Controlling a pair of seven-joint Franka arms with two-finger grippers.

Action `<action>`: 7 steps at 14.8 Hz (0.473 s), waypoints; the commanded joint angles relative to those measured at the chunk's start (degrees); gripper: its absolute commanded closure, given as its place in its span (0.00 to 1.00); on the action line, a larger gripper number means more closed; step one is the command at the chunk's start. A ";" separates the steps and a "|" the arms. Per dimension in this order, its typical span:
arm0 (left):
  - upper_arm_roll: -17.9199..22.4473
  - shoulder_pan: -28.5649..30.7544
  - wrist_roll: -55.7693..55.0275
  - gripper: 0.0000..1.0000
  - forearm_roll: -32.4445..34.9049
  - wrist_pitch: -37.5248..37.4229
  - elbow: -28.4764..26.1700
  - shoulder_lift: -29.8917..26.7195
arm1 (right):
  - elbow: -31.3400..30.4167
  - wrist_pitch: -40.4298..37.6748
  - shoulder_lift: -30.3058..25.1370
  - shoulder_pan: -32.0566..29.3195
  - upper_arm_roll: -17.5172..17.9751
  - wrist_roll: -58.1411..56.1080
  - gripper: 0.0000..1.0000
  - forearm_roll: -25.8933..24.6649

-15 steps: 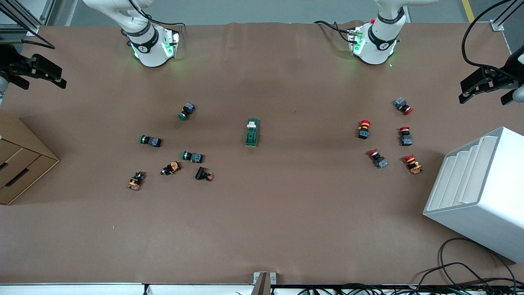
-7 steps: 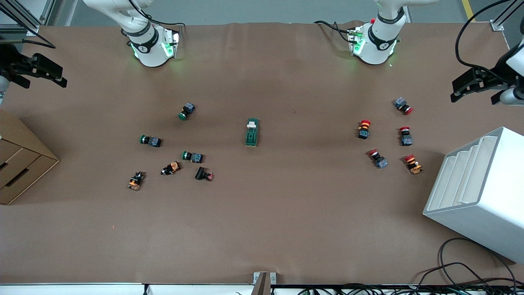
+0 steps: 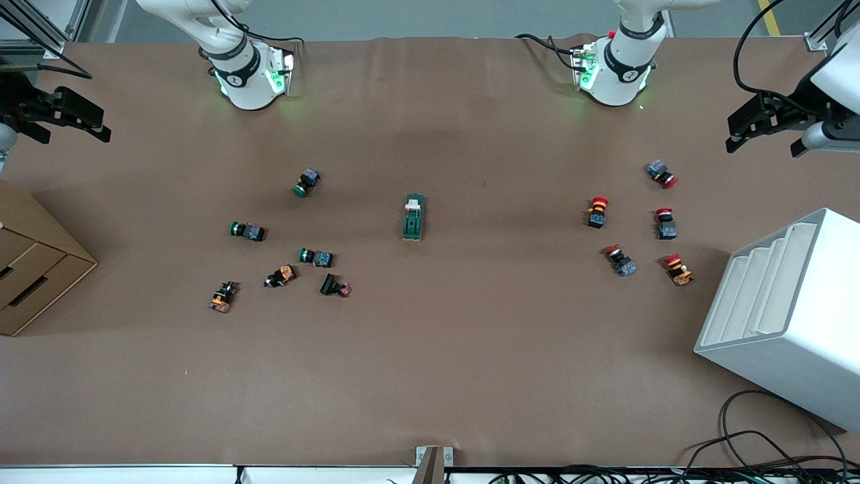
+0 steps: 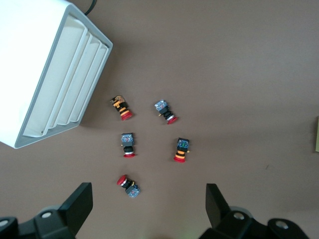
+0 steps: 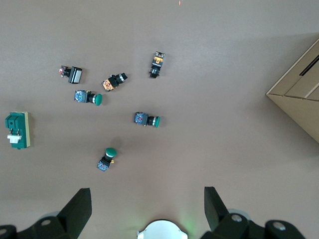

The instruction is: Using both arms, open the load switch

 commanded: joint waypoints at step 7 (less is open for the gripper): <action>-1.13 0.37 -2.60 0.00 -0.17 -0.39 1.24 0.38 | -1.77 0.37 -1.50 0.82 -0.09 0.57 0.00 -0.31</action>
